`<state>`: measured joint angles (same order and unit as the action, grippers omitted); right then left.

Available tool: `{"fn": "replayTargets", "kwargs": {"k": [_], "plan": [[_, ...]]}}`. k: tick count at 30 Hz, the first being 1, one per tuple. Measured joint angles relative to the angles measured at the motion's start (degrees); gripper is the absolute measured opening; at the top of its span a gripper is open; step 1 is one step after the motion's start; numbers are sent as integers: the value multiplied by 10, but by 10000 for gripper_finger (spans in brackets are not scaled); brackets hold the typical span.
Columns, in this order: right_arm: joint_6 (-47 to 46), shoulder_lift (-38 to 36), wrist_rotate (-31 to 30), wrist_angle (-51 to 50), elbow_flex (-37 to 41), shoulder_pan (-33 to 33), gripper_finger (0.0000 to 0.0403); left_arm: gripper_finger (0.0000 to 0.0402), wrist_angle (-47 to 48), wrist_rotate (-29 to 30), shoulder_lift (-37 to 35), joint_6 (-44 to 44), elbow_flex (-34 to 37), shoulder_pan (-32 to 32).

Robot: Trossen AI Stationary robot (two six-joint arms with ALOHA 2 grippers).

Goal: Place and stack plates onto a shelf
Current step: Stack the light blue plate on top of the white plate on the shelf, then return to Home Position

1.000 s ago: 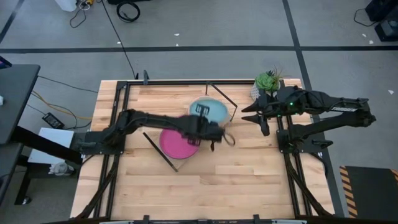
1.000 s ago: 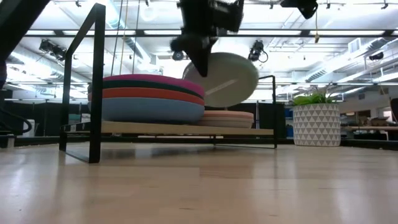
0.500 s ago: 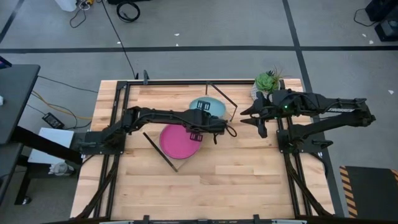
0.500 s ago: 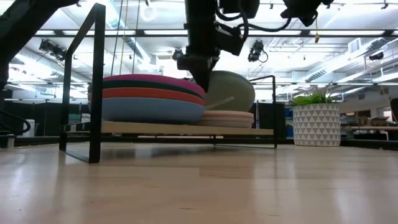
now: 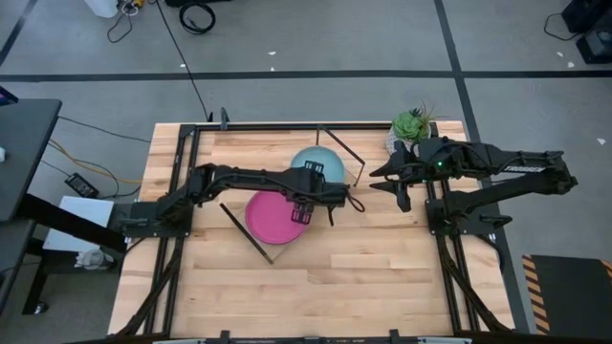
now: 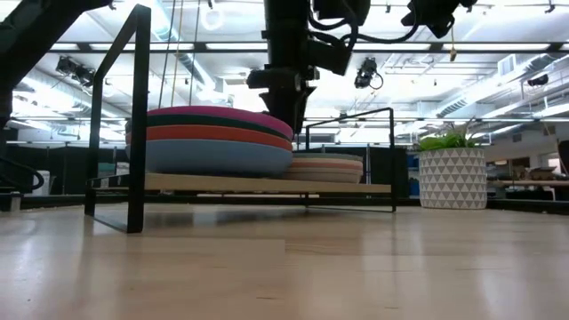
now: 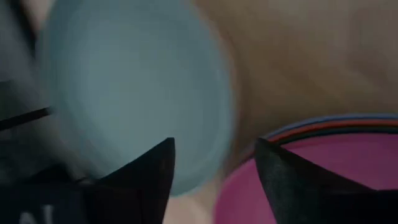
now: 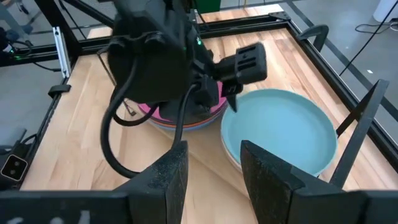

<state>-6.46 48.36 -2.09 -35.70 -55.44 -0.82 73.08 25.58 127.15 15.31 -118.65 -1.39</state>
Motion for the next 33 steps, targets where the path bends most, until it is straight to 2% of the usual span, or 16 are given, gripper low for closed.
{"fn": "replayTargets", "kwargs": {"k": [2,5,8,11,14,19,24,33], "plan": [[0,0,0,0,0,0,153,238,-2,-40,0,0,0,5],[0,0,0,0,0,0,153,241,-3,-53,0,3,0,11],[0,0,0,0,0,0,153,227,-16,-89,-20,8,1,14],[2,0,0,-1,0,0,153,205,-43,-153,-73,-2,-1,13],[8,-1,0,3,6,5,153,185,-46,-186,-111,-23,-1,10],[26,-16,-24,62,65,25,153,160,-43,-190,-163,-30,0,-10],[51,-54,-26,148,131,32,152,149,-51,-191,-172,-32,1,-34],[63,-191,-28,236,255,25,141,146,-12,-140,-179,-55,1,-66]]}}
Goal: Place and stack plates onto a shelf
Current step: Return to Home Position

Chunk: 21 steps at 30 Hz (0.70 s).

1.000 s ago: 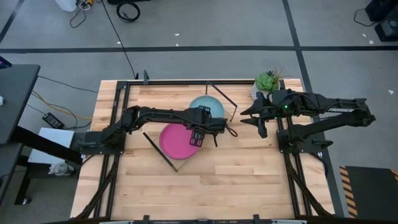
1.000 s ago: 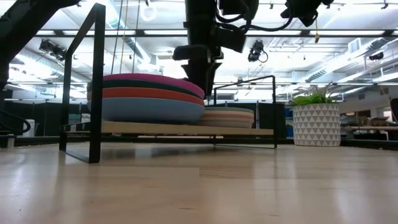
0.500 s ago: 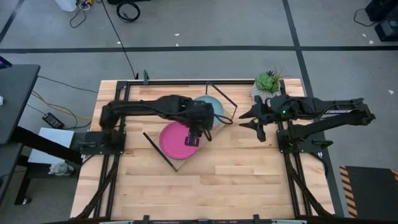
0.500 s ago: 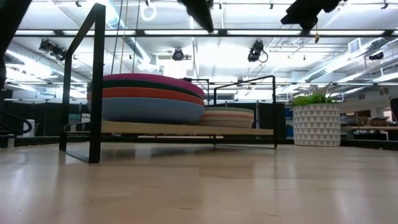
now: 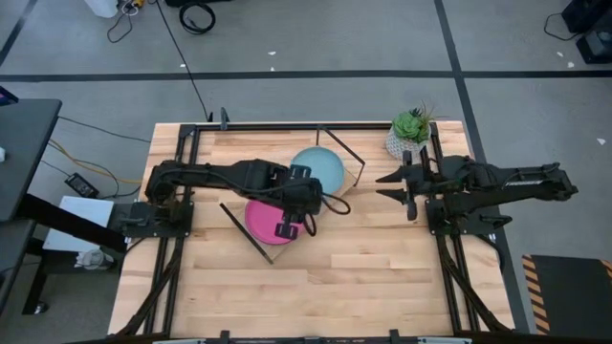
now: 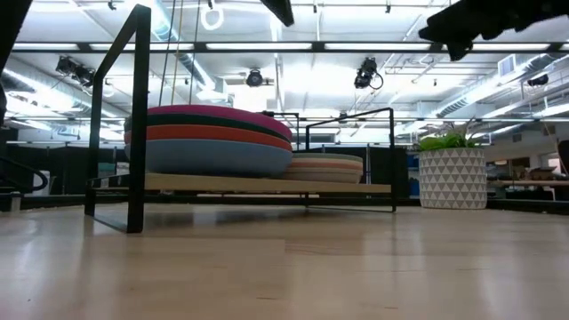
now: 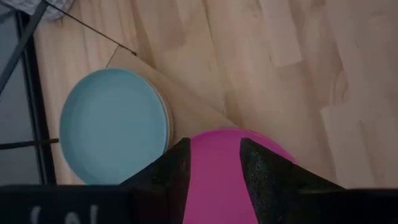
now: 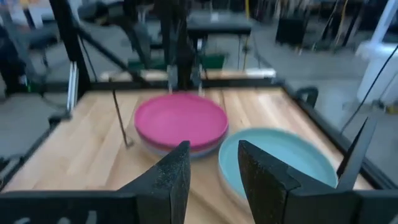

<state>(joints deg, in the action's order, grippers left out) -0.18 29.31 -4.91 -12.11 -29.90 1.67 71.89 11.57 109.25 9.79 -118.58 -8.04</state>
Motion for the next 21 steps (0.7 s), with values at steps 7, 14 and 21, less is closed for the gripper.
{"fn": "replayTargets", "kwargs": {"k": [7,14,21], "plan": [[11,-80,0,96,96,0,132,146,19,44,-48,-14,0,-51],[-2,-128,0,144,172,0,132,146,6,55,-132,-20,33,-61],[1,-153,-15,173,201,0,132,146,-105,61,-282,-20,229,-43]]}}
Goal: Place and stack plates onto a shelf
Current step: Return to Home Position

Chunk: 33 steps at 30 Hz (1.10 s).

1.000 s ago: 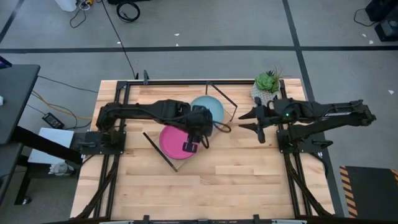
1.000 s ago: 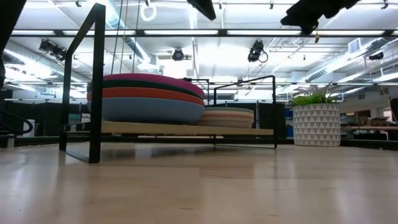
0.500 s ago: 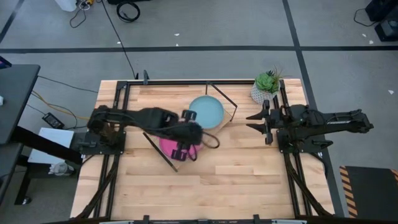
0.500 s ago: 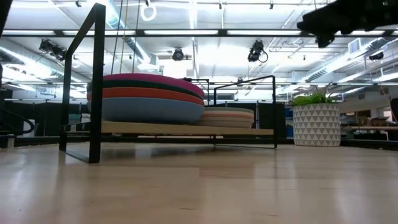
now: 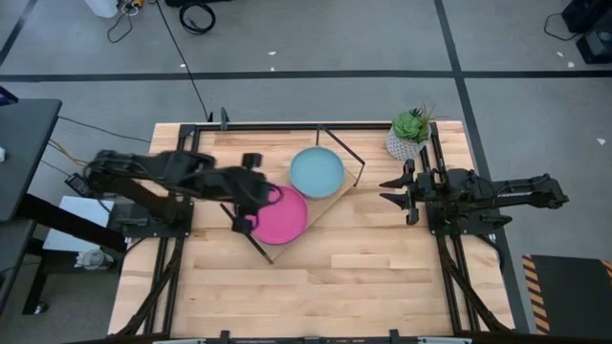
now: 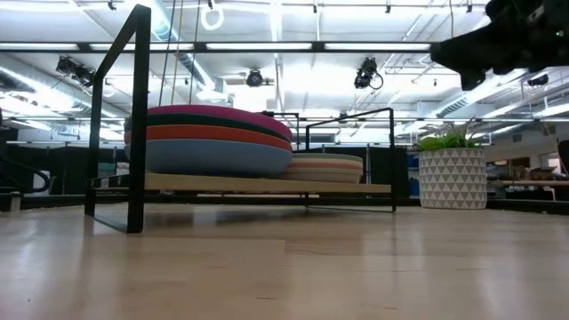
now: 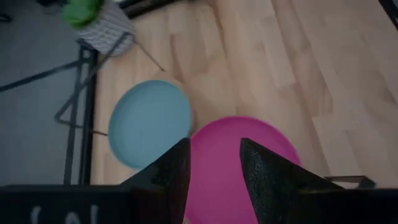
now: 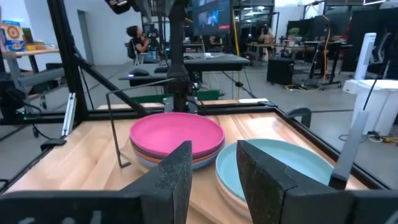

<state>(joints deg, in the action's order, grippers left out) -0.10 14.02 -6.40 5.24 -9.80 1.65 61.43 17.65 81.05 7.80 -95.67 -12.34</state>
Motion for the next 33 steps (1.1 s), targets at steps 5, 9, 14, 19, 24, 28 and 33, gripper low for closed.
{"fn": "replayTargets", "kwargs": {"k": [5,9,14,19,24,28,33], "plan": [[-21,-4,4,-38,-4,0,133,146,-98,4,-126,-19,138,1],[-44,-12,4,-55,-4,0,134,146,-166,4,-219,-44,239,-1],[-43,-28,4,-55,-4,0,134,146,-224,4,-316,-68,351,-2],[-63,-36,4,-87,-4,0,133,146,-304,-5,-405,-72,458,-2],[-57,-32,4,-134,-4,0,133,146,-397,2,-481,-51,559,-2],[-58,-29,4,-137,-4,0,133,146,-470,9,-527,-31,633,2],[-78,-29,7,-143,-4,0,133,146,-514,18,-570,-30,704,3]]}}
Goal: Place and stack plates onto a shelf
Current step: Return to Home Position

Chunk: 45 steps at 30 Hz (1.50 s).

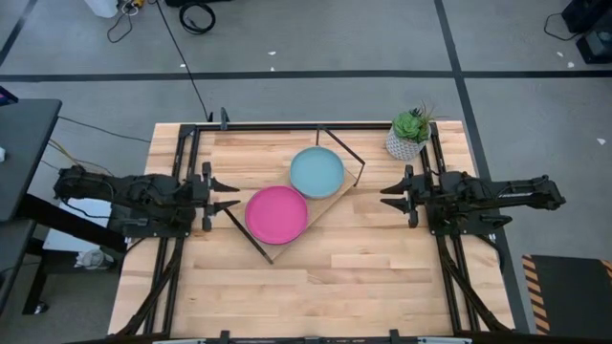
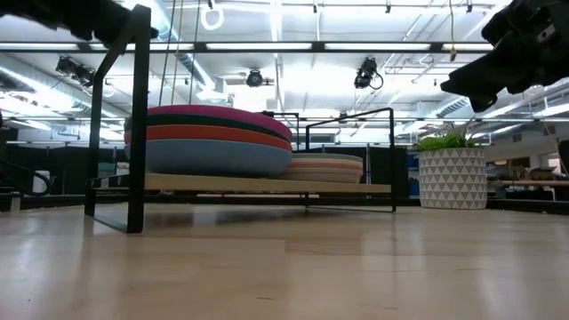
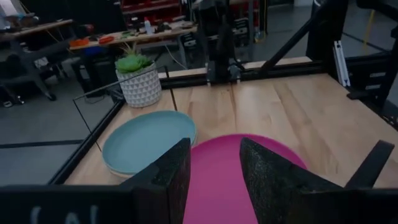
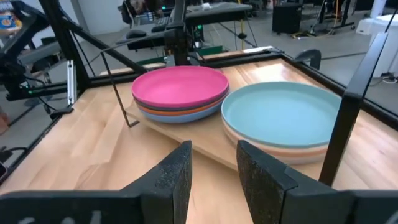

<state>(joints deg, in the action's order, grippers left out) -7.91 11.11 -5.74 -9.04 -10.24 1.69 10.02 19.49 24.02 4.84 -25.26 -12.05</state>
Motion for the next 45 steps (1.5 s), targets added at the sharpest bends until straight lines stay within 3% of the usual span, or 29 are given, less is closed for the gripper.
{"fn": "replayTargets", "kwargs": {"k": [10,19,33,45], "plan": [[1,-20,13,15,0,0,132,146,-46,-2,-121,8,89,-1],[6,-20,13,15,0,0,132,146,-96,-47,-237,10,185,-1],[125,-45,-22,23,0,-1,132,146,-197,-62,-238,4,248,-1],[95,-45,-21,30,0,0,132,146,-196,-62,-237,-44,248,-1]]}}
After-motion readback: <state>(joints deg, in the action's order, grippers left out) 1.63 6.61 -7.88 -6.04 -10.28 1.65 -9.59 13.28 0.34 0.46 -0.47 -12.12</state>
